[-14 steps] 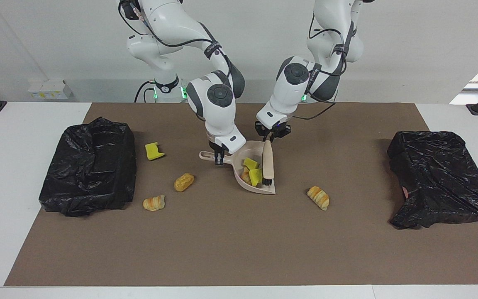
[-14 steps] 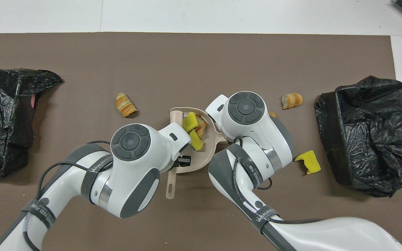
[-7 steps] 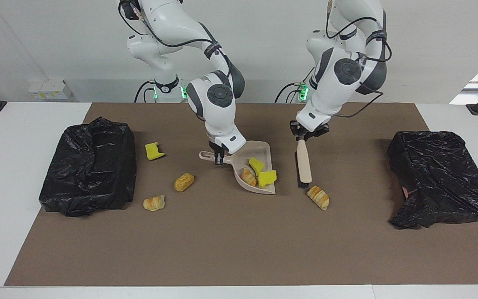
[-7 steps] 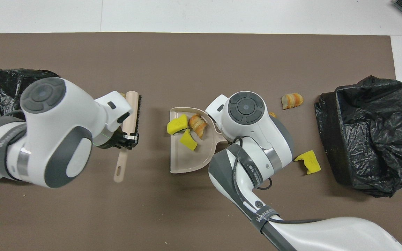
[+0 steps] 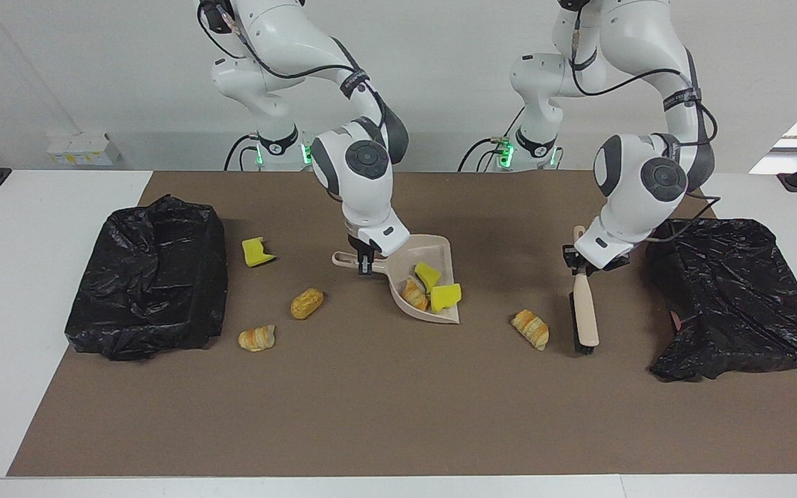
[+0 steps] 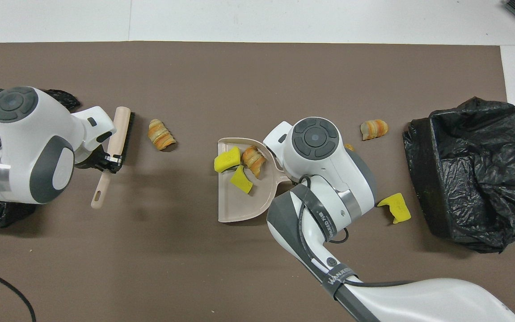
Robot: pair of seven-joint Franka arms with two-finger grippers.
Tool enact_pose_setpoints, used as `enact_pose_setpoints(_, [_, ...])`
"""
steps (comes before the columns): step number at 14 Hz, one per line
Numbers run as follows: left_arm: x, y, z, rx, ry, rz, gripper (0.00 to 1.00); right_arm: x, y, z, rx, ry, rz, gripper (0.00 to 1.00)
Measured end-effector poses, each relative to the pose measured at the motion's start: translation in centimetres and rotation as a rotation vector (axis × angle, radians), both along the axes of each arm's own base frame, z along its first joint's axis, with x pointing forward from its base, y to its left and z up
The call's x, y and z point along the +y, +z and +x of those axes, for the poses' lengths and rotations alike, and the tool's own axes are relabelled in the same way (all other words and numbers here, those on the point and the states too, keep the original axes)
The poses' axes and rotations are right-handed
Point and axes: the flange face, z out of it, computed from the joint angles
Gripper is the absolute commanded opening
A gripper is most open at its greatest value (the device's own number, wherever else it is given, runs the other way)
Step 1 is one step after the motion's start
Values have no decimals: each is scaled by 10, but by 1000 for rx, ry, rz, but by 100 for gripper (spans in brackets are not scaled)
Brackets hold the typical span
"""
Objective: Sweep and dump trash in bin
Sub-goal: 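Sweep the remaining bread chunks into the dustpan with the left gripper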
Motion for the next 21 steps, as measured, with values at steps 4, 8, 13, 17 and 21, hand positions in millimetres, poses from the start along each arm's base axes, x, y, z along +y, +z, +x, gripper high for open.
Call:
enact_pose_setpoints(4, [-99, -8, -25, -2, -192, -6, 0, 0, 0, 0, 0, 0, 0, 0])
enact_pose_setpoints(8, [-172, -11, -69, 18, -371, -64, 0, 0, 0, 0, 1, 0, -1, 0])
enact_pose_setpoints(13, [-199, -9, -88, 44, -185, -287, 0, -2, -1, 1, 2, -3, -1, 0])
enact_pose_setpoints(17, [-162, 16, -78, 65, -46, -278, 0, -3, -1, 2, 0, -5, 0, 0])
enact_pose_setpoints(21, [-131, 44, -85, 100, 77, -163, 0, -17, 4, 13, -21, -34, 11, 0])
